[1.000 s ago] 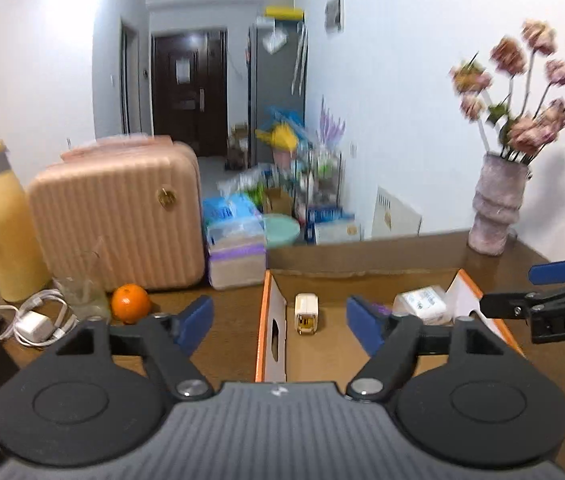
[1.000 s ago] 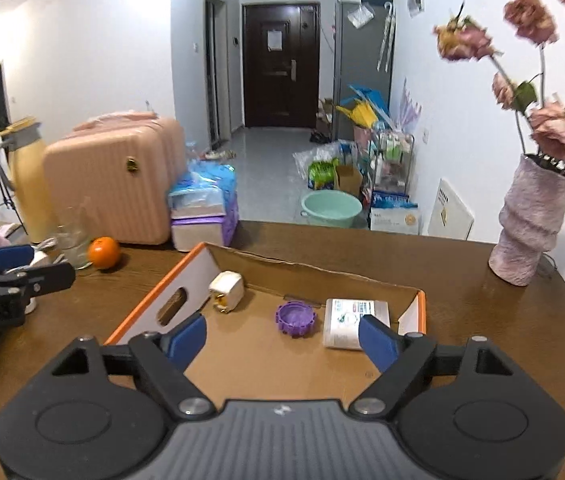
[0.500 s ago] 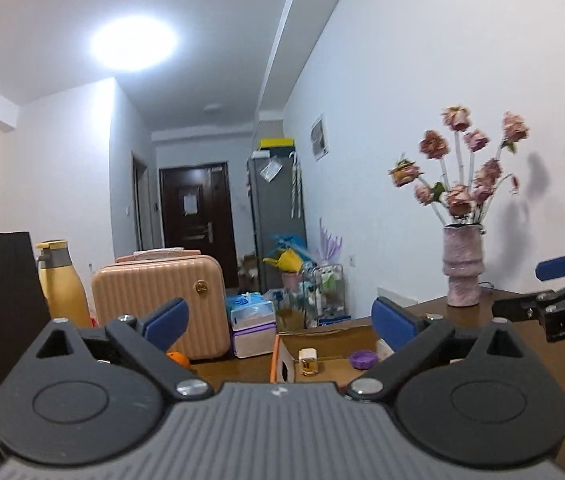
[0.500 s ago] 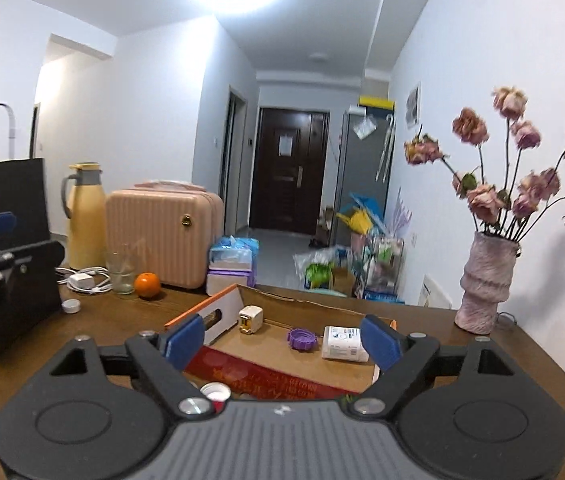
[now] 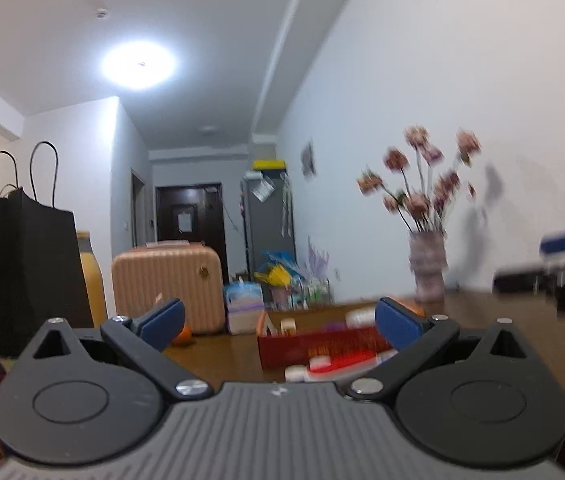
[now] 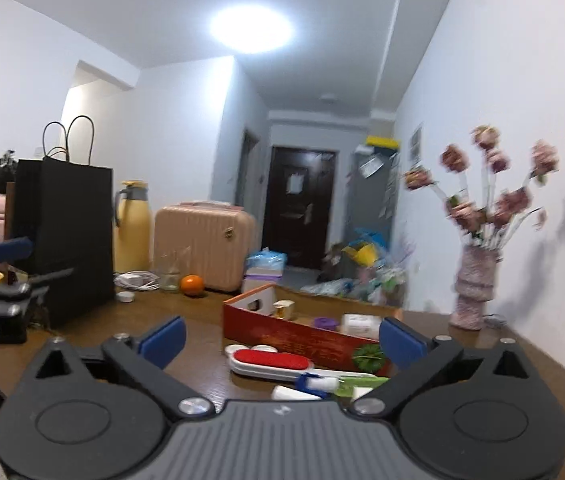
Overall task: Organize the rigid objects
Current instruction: 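Withdraw both grippers from the box back toward the items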
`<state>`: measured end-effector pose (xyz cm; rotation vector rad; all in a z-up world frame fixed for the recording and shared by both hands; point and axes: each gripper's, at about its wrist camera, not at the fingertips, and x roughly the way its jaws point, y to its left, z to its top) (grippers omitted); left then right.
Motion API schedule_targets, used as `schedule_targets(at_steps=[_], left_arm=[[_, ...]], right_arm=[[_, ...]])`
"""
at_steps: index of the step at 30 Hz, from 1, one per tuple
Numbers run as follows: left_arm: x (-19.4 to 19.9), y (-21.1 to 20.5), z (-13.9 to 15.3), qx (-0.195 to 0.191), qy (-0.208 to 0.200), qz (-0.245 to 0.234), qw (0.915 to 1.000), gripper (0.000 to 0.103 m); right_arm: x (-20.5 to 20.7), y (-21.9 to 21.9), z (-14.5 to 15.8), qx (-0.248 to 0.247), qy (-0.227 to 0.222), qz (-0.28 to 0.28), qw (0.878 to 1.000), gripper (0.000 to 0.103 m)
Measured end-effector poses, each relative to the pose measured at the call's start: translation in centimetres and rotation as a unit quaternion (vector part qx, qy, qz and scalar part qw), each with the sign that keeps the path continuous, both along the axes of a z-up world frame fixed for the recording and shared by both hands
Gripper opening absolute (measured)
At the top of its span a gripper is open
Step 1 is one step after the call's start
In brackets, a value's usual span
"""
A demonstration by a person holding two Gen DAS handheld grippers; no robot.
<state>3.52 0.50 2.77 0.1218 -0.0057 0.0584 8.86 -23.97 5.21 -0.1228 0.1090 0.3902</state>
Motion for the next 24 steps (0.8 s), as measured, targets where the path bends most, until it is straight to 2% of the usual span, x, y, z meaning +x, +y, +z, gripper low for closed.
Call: schedule_targets(at_steps=[1,3,6,11,14,17,21,24], left_arm=[[-0.5,0.1,-0.5,0.002,0.006,0.005,1.0,0.103],[-0.6,0.2,-1.4,-0.019,0.024,0.014,0.9994,0.103],[-0.5,0.4,-2.0,-0.036,0.051,0.004,0.998,0.103],[-0.5,0.0,-2.7,-0.03,0.04,0.004,0.9987,0.103],[0.0,-0.5,-3.2,-0.022,0.039,-0.002,0.999,0.103],[1.2,-1.0,-3.5,-0.021,0.051,-0.012,0.9984,0.103],[3.5,-1.4,-3.7,-0.037,0.087,-0.037,0.9948,0.103],[5.5,-2.4,-4.0,-0.027,0.097,-0.048,0.9938,0.103]], right_arm=[[-0.7,-0.4,-0.6,0.006,0.001,-0.011,1.0,0.103],[-1.6,-1.3,-1.7,0.011,0.01,-0.018,1.0,0.103],[-2.1,-2.0,-3.1,0.007,0.031,-0.034,0.999,0.103],[-1.9,-2.1,-5.1,0.014,0.061,-0.052,0.997,0.103],[-1.1,-2.0,-5.7,0.018,0.07,-0.033,0.997,0.103],[-0.4,-2.2,-6.5,0.018,0.059,0.001,0.998,0.103],[1.8,-2.5,-7.2,0.017,0.082,-0.024,0.996,0.102],[3.9,-3.6,-7.6,0.034,0.103,-0.04,0.993,0.099]])
